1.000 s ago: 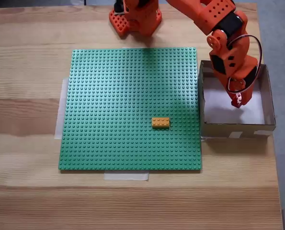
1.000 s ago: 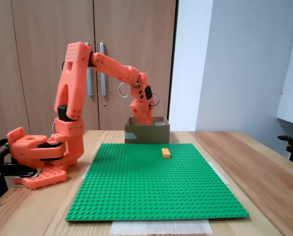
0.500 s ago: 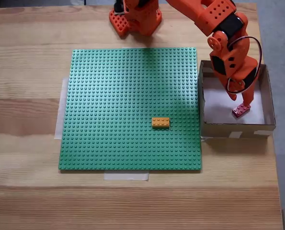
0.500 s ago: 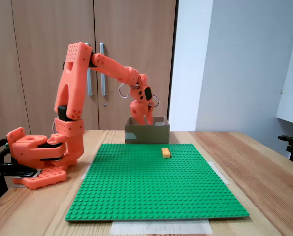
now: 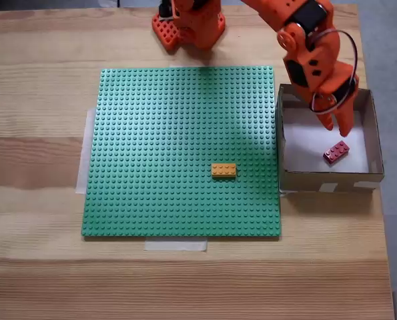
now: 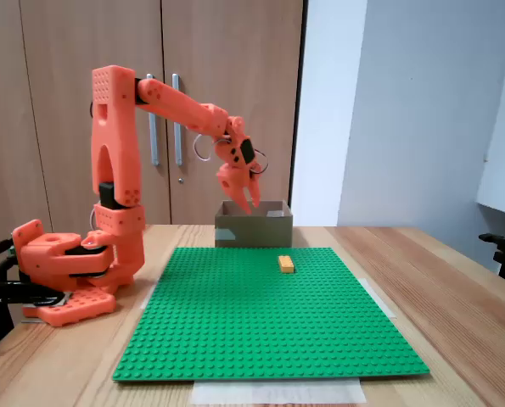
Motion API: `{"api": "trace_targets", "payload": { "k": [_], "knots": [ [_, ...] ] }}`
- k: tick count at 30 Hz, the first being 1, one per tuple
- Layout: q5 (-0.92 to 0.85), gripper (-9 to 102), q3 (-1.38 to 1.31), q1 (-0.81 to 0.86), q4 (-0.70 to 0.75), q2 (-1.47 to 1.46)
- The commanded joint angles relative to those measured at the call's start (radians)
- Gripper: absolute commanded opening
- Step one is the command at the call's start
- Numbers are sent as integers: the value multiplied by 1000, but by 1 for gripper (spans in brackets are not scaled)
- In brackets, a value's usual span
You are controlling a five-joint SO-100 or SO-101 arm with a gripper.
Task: Pick the red lego block and put it in the box.
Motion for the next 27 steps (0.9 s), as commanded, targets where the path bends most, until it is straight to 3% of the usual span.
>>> {"api": "trace_targets", "payload": {
  "k": [1,12,27],
  "knots": [
    [6,8,29,9,-15,114],
    [-32,-1,215,83,-5,451],
    [14,-1,365,391,14,830]
  ]
}}
